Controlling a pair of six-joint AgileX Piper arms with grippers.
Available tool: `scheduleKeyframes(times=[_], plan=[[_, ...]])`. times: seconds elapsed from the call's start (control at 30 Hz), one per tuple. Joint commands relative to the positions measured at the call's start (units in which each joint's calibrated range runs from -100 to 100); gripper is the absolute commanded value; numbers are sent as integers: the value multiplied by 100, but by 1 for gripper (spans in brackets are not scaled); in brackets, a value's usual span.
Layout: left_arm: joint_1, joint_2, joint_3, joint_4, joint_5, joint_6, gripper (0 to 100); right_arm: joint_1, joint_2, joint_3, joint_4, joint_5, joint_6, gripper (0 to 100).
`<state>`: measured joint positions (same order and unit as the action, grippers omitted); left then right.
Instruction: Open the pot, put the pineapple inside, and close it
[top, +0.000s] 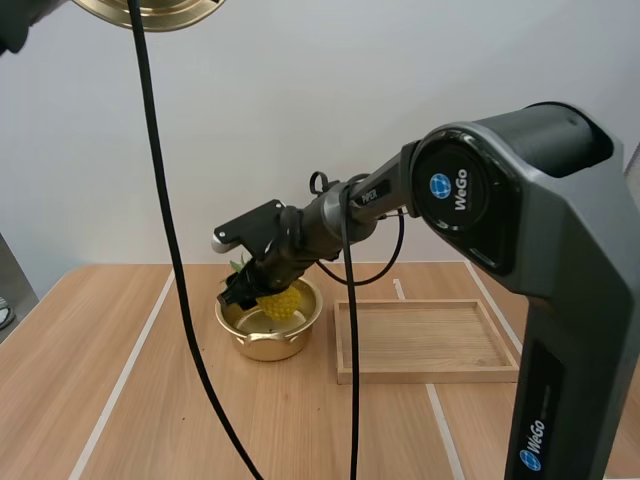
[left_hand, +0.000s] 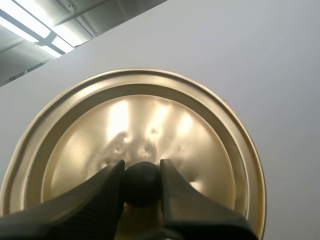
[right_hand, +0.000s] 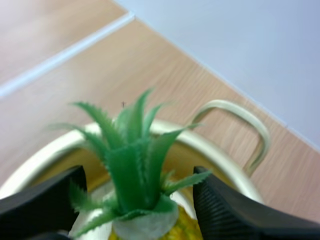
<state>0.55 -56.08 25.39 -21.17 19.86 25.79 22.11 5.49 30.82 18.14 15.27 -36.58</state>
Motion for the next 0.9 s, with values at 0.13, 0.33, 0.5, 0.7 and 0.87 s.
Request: scheduleKeyframes(times=[0.13, 0.33, 0.5, 0.7, 0.87], plan=[[-10, -38, -41, -36, -113, -23, 0, -6, -672, -408, 288, 447, -35, 100], [-10, -38, -41, -36, -113, -23, 0, -6, -682, -425, 398, 989, -35, 100], [-10, -38, -41, -36, -113, -23, 0, -6, -628, -425, 407, 1336, -35, 100], [-10, -38, -41, -36, -113, -23, 0, -6, -628, -425, 359, 1731, -35, 100], [-10, -38, -41, -36, -113, -23, 0, -39, -628, -425, 258, 1865, -35, 100]])
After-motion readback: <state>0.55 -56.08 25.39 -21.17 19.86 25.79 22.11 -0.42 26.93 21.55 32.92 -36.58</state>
